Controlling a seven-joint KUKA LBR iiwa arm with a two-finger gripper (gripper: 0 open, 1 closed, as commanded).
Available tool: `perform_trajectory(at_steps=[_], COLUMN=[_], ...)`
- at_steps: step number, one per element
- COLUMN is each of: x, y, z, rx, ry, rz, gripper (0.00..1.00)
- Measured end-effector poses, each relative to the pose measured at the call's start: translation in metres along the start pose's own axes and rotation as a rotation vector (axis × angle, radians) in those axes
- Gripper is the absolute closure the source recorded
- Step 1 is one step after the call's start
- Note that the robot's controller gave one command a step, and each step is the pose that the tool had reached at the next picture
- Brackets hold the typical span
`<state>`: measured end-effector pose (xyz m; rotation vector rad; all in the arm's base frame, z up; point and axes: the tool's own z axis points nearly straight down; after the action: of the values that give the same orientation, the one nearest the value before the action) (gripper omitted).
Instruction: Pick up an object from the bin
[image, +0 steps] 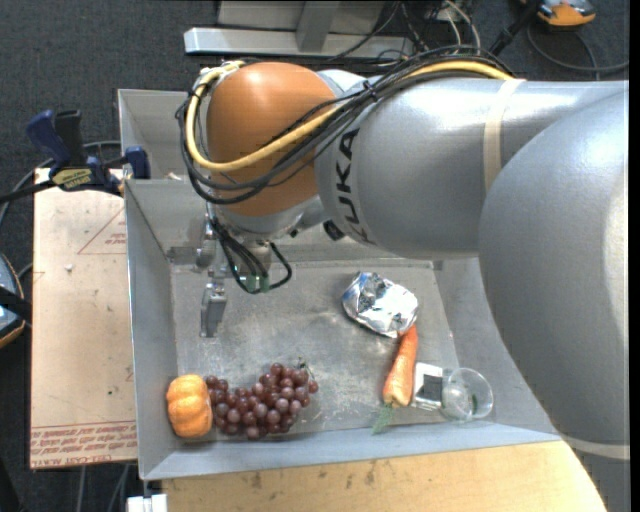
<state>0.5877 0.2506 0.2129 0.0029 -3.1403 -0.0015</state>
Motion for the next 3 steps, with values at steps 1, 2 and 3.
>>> perform_trajectory(at_steps=[1, 2, 3], x=[-0.001, 0.032, 0.074], y=[-0.001, -0.024, -0.052], z=[-0.001, 0.055, 0.070], rx=[0.000, 0.000, 0.002], ry=[-0.001, -0.003, 0.004], rz=[0.002, -0.121, -0.182], gripper=[0.00, 0.00, 0.00])
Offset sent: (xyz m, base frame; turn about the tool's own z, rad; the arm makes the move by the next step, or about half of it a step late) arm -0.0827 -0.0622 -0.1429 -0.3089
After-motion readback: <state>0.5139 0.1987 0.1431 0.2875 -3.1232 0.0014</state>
